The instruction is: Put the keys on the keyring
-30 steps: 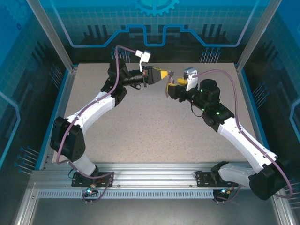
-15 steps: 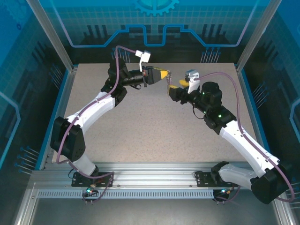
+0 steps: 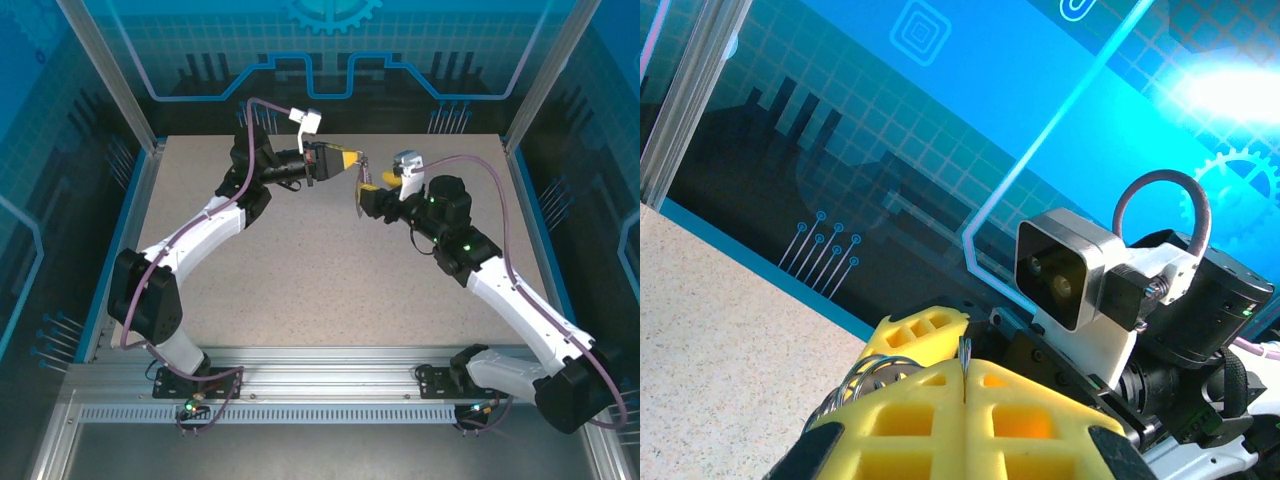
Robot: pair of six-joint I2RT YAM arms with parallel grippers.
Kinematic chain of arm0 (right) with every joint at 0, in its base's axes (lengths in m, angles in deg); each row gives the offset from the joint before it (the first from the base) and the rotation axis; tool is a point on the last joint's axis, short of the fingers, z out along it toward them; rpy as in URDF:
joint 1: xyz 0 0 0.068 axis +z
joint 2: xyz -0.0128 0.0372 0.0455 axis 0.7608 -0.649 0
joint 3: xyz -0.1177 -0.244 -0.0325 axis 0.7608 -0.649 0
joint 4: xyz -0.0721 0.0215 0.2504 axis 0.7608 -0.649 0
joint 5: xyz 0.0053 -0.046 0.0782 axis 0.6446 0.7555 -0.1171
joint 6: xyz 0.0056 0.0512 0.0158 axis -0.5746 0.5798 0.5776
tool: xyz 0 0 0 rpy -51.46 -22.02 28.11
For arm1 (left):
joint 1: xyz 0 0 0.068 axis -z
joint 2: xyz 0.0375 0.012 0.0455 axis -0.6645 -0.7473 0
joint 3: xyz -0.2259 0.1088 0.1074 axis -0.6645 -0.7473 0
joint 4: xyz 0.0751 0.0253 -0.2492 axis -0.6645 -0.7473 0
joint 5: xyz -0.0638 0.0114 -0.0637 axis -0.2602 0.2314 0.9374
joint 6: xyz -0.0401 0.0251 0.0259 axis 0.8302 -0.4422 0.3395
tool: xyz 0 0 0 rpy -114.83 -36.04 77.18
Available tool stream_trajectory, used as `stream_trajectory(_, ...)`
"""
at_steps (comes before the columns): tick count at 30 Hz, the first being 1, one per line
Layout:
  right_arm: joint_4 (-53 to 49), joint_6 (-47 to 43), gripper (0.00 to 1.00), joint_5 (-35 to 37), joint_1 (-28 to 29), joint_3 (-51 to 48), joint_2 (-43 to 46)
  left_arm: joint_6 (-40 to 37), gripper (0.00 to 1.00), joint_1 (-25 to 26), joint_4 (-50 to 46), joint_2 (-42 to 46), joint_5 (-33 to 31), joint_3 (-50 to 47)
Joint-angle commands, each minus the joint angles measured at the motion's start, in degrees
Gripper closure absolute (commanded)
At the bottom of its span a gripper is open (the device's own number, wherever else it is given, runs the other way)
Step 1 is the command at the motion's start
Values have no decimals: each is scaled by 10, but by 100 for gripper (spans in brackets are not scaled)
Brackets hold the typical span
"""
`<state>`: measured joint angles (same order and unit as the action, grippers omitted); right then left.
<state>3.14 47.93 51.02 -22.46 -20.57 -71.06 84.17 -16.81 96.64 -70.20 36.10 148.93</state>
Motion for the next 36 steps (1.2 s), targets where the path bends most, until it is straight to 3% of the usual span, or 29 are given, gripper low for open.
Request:
stream_trajectory(1, 27, -8, 34, -1, 5, 26, -9, -1, 100, 4, 15, 14, 5, -7)
stream_trajectory(12, 33, -5, 37, -1, 5, 47, -26, 0, 100, 4, 18, 16, 6, -9)
stream_trajectory(23, 9, -18, 54, -31, 5, 52, -35, 2, 100, 5, 19, 17, 5, -8)
stream_trajectory(32, -9, -34, 91, -20, 4, 44, -17, 1, 100, 5, 16, 17, 6, -5)
stream_trajectory(36, -28, -45, 100, -19, 3, 53, -9, -5, 100, 4, 11, 17, 4, -4)
